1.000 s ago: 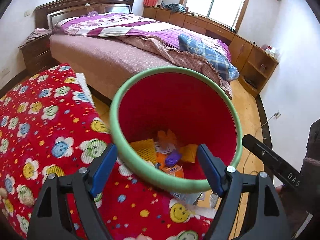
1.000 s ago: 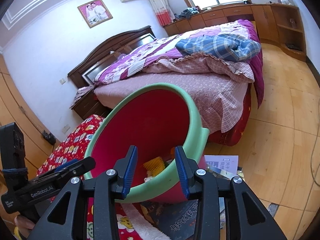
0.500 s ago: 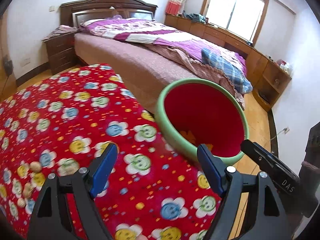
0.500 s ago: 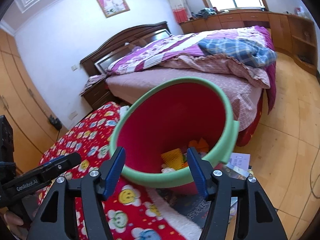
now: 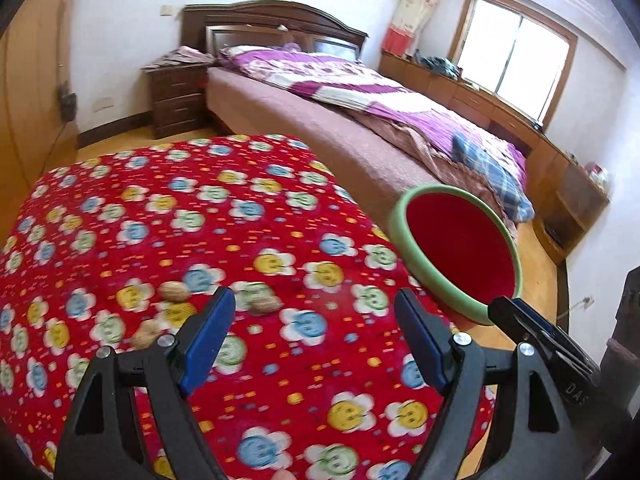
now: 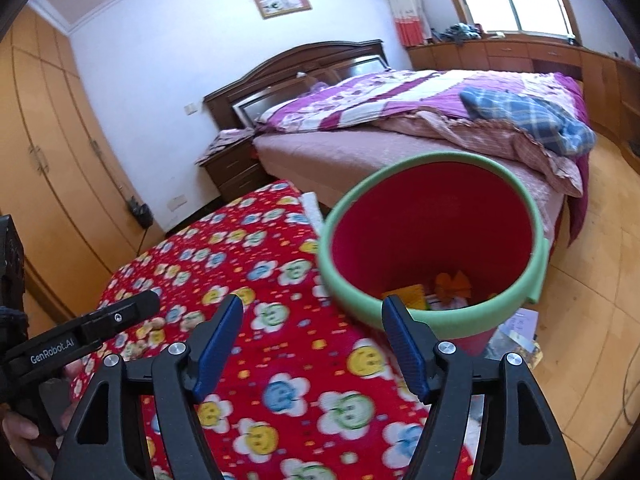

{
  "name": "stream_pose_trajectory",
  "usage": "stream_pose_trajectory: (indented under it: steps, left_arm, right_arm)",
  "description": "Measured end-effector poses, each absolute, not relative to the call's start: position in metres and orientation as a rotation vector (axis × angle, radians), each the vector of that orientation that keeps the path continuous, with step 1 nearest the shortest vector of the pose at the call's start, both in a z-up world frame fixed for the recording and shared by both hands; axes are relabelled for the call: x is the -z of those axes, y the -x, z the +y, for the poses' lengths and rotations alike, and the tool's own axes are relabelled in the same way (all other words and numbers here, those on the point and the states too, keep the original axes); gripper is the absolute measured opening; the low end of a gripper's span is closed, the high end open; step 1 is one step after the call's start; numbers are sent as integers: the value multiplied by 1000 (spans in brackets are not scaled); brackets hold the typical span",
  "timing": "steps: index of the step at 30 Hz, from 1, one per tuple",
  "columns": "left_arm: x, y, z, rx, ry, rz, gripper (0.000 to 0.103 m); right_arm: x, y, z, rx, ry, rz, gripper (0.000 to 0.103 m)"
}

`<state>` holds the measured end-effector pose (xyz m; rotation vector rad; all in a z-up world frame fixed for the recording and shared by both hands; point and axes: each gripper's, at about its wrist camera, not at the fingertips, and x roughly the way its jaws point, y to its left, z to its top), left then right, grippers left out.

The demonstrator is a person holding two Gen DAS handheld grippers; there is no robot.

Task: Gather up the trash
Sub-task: 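Move both open tools back over the bedspread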

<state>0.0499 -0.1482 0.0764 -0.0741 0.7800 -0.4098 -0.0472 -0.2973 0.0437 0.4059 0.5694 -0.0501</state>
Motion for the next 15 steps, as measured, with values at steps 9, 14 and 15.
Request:
stream_pose_trajectory:
  steps: [9,14,15]
  left_arm:
    - [-80,-33,-93,273,116,737,81]
    - [-78,-19,-68,186,117,700,81]
    - [-77,-17,-64,174,116,695,81]
  right_arm:
    - [-52,47,-251,-22,-350,571,73]
    - [-52,49,-224,-62,-305,579,73]
    - [-52,49,-221,-66,-296,578,73]
